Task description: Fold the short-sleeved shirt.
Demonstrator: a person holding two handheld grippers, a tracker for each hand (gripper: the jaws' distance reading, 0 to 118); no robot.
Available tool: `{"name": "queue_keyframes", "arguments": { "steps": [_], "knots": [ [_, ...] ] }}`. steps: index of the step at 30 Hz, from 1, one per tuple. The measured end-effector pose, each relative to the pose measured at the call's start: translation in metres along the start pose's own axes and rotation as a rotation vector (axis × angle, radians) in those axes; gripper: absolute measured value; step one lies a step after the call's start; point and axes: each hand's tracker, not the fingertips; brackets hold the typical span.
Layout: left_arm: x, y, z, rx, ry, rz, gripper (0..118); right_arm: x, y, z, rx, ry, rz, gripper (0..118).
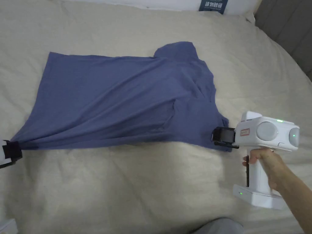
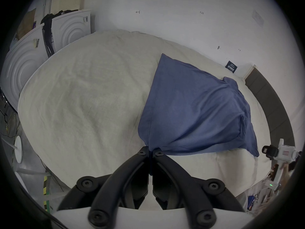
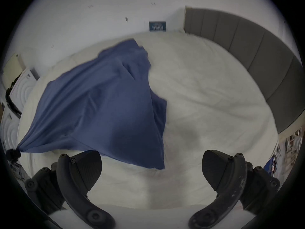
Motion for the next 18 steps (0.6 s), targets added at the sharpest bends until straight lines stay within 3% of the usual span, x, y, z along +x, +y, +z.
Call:
{"name": "queue_keyframes", "arguments": {
  "steps": [1,2,3,4,7,13,18],
  "knots": [
    [0.000,-0.001,-0.001,-0.007,0.006,0.000,3,0.000,0.000,-0.010,-0.022,-0.002,-0.015,116],
    [0.000,-0.001,-0.003,-0.014,0.013,0.001,3,-0.001,-0.003,-0.012,-0.030,-0.009,-0.012,103],
    [0.000,-0.002,-0.005,-0.020,0.016,0.004,3,-0.002,-0.005,-0.016,-0.023,-0.014,-0.018,80],
    [0.000,-0.003,-0.006,-0.024,0.018,0.006,3,-0.001,-0.005,-0.018,-0.023,-0.016,-0.020,43],
    [0.001,-0.004,-0.010,-0.039,0.026,0.008,3,0.012,-0.002,-0.027,-0.018,0.055,-0.061,12],
    [-0.008,0.003,0.003,-0.035,-0.020,0.060,3,0.025,-0.002,0.026,-0.017,0.176,-0.057,8],
    [-0.026,0.024,0.040,0.002,-0.074,0.155,3,0.041,0.004,0.101,-0.004,0.237,0.007,8]
  ]
}}
